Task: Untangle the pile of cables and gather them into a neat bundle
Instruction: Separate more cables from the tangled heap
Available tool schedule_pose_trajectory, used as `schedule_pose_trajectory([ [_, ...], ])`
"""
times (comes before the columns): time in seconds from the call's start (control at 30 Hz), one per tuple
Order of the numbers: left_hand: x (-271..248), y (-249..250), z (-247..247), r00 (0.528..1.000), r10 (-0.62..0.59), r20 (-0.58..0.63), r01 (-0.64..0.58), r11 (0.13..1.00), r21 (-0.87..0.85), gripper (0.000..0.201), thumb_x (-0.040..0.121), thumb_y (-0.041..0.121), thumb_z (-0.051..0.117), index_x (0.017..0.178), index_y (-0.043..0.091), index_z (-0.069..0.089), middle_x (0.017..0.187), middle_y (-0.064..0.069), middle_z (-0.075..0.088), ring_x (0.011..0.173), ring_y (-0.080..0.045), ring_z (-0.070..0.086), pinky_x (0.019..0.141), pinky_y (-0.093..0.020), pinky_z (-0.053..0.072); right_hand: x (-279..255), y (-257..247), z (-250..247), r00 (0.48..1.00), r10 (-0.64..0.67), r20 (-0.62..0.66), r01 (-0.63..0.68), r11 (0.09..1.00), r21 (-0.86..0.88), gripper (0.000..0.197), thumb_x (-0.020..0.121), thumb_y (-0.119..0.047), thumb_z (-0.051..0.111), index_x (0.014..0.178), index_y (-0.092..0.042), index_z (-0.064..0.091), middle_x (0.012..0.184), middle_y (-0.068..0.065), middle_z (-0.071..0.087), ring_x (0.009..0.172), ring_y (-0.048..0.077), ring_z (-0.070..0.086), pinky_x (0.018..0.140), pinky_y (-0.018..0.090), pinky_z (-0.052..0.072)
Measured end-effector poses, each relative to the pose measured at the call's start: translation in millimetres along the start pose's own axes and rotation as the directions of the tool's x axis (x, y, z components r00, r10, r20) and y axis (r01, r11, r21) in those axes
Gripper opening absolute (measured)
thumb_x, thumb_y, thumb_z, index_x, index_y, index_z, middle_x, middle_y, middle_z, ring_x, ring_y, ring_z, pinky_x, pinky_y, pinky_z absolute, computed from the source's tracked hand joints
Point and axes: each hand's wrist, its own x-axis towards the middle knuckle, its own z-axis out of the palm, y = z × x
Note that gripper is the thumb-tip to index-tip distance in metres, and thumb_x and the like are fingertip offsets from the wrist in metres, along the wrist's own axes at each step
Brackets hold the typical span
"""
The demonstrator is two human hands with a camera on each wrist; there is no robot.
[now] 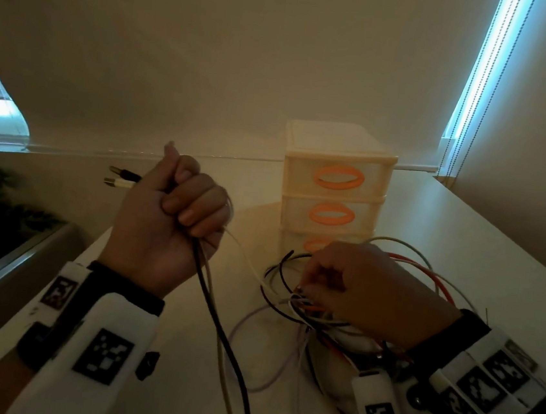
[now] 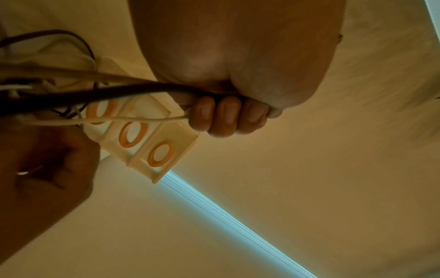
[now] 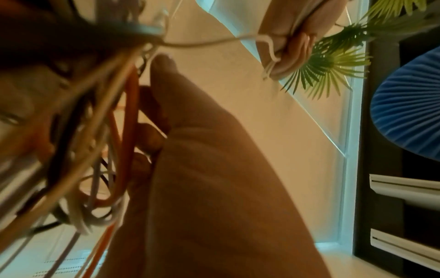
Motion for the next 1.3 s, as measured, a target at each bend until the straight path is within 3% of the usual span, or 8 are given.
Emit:
schedule_pose_trajectory([
  [0.27,-2,-9,9,1.000,-0.014,-0.004,0.014,0.998,0.059,0.046,0.110,0.048,0.029,0.074,0.021,0.039,0.047,0.010,0.031,0.045,-0.006,0.026,0.044,-0.021,0.024,6,-7,7,0.973,0.016,0.231,0.004,0.997,-0.083,0.018,0.091,-0.044,0.066,0.106,-0.037,0.074,0.094,-0.022,0.066,0.085,-0.003,0.062,0.076,0.020,0.055],
  [0.43,-3,-20,15,0.967,-0.186,-0.171,0.239,0.895,0.377,0.045,0.107,0.045,0.037,0.073,0.015,0.045,0.049,0.005,0.022,0.045,-0.012,0.017,0.042,-0.028,0.014,12,-9,13,0.973,0.023,0.229,0.002,0.994,-0.109,0.013,0.090,-0.044,0.069,0.099,-0.035,0.073,0.072,-0.024,0.053,0.071,-0.014,0.052,0.059,0.012,0.035],
  [0.53,-9,-36,20,0.914,-0.265,-0.309,0.404,0.508,0.760,0.047,0.106,0.042,0.041,0.076,0.009,0.056,0.050,0.002,0.024,0.044,-0.014,0.018,0.046,-0.027,0.011,12,-5,16,0.982,0.043,0.185,-0.021,0.993,-0.117,0.011,0.089,-0.044,0.069,0.095,-0.035,0.071,0.073,-0.023,0.052,0.066,-0.010,0.050,0.058,0.012,0.034],
  [0.63,-12,-49,24,0.891,-0.361,-0.276,0.256,-0.103,0.961,0.049,0.108,0.035,0.040,0.069,0.014,0.061,0.040,0.005,0.041,0.039,-0.013,0.037,0.045,-0.023,0.028,7,-1,13,0.985,0.085,0.151,-0.071,0.993,-0.095,0.016,0.089,-0.046,0.070,0.100,-0.036,0.071,0.073,-0.019,0.053,0.068,-0.011,0.051,0.056,0.011,0.037],
  [0.7,-11,-58,26,0.865,-0.404,-0.298,0.210,-0.248,0.946,0.052,0.109,0.036,0.039,0.066,0.016,0.060,0.037,0.010,0.046,0.038,-0.007,0.042,0.046,-0.015,0.031,5,0,7,0.980,0.082,0.180,-0.074,0.996,-0.051,0.019,0.088,-0.046,0.071,0.105,-0.039,0.069,0.078,-0.016,0.057,0.070,-0.006,0.054,0.059,0.013,0.041],
  [1.07,-9,-62,12,0.851,-0.413,-0.325,0.224,-0.273,0.935,0.037,0.096,0.037,0.066,0.076,0.006,0.074,0.054,0.004,0.052,0.045,-0.005,0.039,0.048,-0.019,0.031,3,9,6,0.972,0.087,0.217,-0.101,0.993,0.055,0.033,0.079,-0.053,0.076,0.108,-0.038,0.071,0.096,-0.015,0.069,0.085,-0.001,0.063,0.079,0.027,0.056],
  [1.17,-8,-58,8,0.844,-0.385,-0.373,0.415,0.030,0.909,0.040,0.100,0.030,0.061,0.065,0.010,0.062,0.045,0.003,0.037,0.040,-0.012,0.030,0.045,-0.025,0.024,2,9,4,0.972,0.104,0.209,-0.111,0.994,0.023,0.033,0.082,-0.051,0.074,0.113,-0.040,0.069,0.079,-0.018,0.060,0.071,-0.009,0.055,0.063,0.016,0.045],
  [1.3,-6,-46,10,0.851,-0.394,-0.347,0.498,0.394,0.773,0.036,0.100,0.023,0.056,0.071,0.003,0.055,0.050,0.001,0.023,0.042,-0.011,0.016,0.040,-0.021,0.016,1,12,-11,0.966,0.152,0.207,-0.156,0.988,0.002,0.033,0.082,-0.049,0.075,0.113,-0.042,0.066,0.091,-0.028,0.060,0.078,-0.015,0.056,0.067,0.009,0.041],
])
